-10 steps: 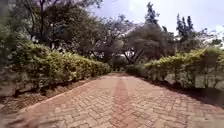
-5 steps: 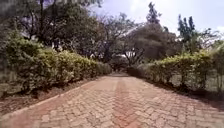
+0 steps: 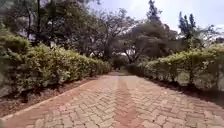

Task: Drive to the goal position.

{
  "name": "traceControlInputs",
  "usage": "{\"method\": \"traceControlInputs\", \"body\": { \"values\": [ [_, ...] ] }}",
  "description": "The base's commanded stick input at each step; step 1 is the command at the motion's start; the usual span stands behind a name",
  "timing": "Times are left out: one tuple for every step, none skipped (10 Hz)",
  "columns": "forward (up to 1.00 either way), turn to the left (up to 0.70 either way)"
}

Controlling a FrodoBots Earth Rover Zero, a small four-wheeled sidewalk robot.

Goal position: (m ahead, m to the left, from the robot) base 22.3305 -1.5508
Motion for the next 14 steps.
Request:
{"method": "traceControlInputs", "body": {
  "values": [
    [0.70,0.00],
    [0.70,0.00],
    [0.70,0.00],
    [0.70,0.00],
    [0.70,0.00],
    [0.70,0.00],
    [0.70,0.00],
    [0.70,0.00],
    [0.70,0.00],
    [0.70,0.00],
    [0.70,0.00],
    [0.70,0.00],
    [0.70,0.00],
    [0.70,0.00]
  ]
}}
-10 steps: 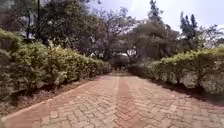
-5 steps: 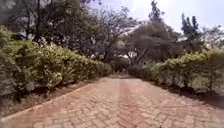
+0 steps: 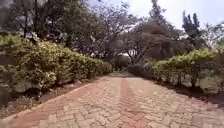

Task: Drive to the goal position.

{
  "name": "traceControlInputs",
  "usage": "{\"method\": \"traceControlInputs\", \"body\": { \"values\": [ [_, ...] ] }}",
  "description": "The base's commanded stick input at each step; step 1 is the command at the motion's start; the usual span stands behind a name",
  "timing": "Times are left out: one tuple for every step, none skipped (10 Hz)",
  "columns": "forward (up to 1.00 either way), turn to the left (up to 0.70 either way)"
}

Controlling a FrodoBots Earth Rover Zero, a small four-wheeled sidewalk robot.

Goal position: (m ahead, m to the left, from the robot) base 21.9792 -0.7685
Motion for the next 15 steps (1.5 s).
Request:
{"method": "traceControlInputs", "body": {
  "values": [
    [0.70,0.00],
    [0.70,0.00],
    [0.70,0.00],
    [0.70,0.00],
    [0.70,0.00],
    [0.70,0.00],
    [0.70,0.00],
    [0.70,0.00],
    [0.70,0.00],
    [0.70,0.00],
    [0.70,0.00],
    [0.70,0.00],
    [0.70,0.00],
    [0.70,-0.35],
    [0.70,-0.35]
  ]
}}
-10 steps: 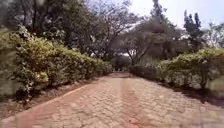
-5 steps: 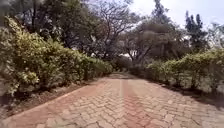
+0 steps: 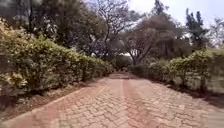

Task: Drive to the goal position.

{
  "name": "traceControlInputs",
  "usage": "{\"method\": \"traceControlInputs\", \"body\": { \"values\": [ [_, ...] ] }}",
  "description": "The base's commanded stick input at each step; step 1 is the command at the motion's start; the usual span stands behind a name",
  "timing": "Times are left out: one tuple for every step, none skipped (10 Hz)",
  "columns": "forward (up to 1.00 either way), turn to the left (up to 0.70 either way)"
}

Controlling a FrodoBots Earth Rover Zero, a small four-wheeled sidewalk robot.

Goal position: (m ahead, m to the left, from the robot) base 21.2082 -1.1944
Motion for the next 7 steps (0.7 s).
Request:
{"method": "traceControlInputs", "body": {
  "values": [
    [0.70,-0.26],
    [0.70,-0.10],
    [0.70,0.00],
    [0.70,0.00],
    [0.70,0.00],
    [0.70,0.00],
    [0.70,0.00]
  ]
}}
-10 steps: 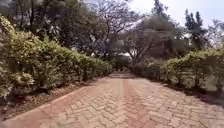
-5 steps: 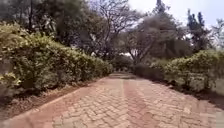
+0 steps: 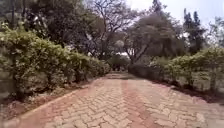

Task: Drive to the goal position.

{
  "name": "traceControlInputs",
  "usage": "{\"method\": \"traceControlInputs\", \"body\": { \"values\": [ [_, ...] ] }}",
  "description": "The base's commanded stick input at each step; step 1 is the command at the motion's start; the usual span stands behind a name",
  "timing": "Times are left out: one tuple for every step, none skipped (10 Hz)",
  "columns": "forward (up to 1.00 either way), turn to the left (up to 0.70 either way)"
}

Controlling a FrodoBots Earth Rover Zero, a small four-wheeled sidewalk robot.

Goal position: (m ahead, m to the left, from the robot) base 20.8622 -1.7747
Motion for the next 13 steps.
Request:
{"method": "traceControlInputs", "body": {
  "values": [
    [0.70,0.00],
    [0.70,0.00],
    [0.70,0.00],
    [0.70,0.00],
    [0.70,0.00],
    [0.70,0.00],
    [0.70,0.00],
    [0.70,-0.12],
    [0.70,-0.26],
    [0.70,-0.35],
    [0.70,-0.35],
    [0.70,-0.35],
    [0.70,-0.35]
  ]
}}
